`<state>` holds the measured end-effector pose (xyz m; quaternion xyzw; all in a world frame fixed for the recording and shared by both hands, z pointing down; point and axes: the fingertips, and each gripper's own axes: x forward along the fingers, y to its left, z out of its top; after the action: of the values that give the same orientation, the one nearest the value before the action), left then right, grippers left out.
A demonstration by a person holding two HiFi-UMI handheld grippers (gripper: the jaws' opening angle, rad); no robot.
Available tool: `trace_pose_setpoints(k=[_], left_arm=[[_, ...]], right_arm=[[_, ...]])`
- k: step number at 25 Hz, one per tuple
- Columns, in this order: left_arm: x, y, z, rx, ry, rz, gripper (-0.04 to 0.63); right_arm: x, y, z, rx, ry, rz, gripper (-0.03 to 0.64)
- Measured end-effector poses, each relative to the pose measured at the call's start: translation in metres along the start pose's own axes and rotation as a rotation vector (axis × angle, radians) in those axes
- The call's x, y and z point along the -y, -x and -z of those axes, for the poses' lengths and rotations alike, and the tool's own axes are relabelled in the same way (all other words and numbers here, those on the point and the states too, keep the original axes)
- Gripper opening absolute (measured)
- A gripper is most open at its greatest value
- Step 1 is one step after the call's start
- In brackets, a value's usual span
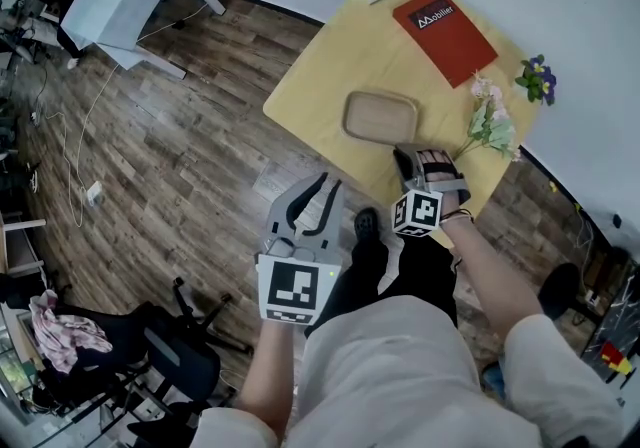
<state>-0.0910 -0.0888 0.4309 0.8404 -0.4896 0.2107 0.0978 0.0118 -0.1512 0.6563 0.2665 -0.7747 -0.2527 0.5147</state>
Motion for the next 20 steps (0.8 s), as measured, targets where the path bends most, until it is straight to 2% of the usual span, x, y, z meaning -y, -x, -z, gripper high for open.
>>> trace_pose_setpoints(k=[4, 20], left_arm=[[0.002, 0.000, -0.001, 0.005, -0.001, 0.004, 0.067], [0.003, 0.001, -0.012, 0.040, -0.018, 0.019, 0.067]], right_arm=[[0.001, 0.002, -0.001, 0.009, -0.013, -0.014, 0.054], [0.024, 0.016, -0.005, 0.008, 0.022, 0.056, 0.046]])
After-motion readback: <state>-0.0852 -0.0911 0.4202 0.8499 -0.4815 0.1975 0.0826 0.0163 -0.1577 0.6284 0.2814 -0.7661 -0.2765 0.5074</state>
